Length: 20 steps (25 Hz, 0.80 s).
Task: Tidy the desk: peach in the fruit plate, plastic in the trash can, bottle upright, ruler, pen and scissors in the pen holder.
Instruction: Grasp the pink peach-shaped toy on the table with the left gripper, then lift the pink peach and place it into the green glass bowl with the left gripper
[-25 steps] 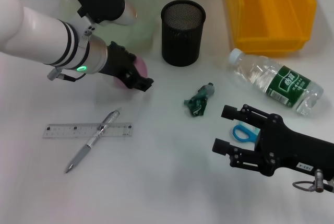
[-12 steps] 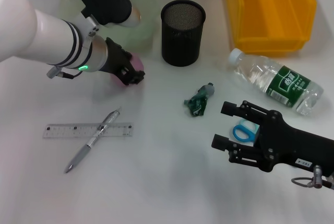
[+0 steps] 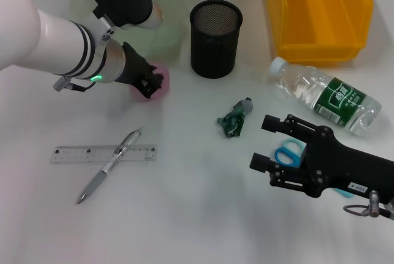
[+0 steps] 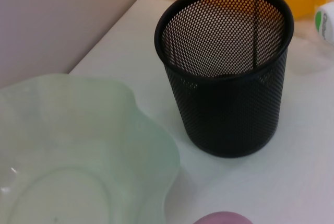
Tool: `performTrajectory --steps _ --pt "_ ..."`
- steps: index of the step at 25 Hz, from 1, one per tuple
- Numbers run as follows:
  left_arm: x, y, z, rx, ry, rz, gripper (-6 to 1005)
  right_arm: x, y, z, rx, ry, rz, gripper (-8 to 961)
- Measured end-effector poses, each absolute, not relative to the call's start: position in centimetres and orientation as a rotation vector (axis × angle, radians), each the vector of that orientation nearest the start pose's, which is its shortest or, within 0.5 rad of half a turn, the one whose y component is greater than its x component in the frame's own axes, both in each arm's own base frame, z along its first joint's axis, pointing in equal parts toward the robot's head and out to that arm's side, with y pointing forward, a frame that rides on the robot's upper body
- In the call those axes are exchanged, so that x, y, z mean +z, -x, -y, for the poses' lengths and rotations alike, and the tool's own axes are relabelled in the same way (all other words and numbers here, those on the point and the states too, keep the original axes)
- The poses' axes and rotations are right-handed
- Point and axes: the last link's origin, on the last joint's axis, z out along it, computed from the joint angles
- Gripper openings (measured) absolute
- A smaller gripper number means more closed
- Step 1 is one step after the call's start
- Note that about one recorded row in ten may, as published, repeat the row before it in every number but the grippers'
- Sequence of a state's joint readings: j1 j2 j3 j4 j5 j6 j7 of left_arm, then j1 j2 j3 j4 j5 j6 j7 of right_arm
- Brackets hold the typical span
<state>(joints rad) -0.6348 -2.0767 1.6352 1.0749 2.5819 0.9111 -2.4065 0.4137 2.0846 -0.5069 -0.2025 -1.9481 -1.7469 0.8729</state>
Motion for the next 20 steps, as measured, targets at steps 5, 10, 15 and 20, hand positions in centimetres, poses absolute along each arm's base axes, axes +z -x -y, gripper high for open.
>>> performTrajectory --steps 5,10,15,20 --pt "-5.4 18.0 -39.9 0.319 2.503 0.435 103 -4.6 -27.9 -24.3 1.183 2.583 -0.545 823" --pt "-4.4 16.8 -39.5 0.226 2.49 0.432 71 -4.6 -27.8 -24.5 1.183 2.573 -0.544 822" --pt "-2.4 16.1 -40.1 0.07 2.446 0.502 55 -4.6 -27.9 -24.6 1.177 2.571 -0.545 822" --pt "-1.5 15.6 -40.7 -0.077 2.415 0.538 45 -4.6 -27.7 -24.8 1.179 2.575 -0.537 823"
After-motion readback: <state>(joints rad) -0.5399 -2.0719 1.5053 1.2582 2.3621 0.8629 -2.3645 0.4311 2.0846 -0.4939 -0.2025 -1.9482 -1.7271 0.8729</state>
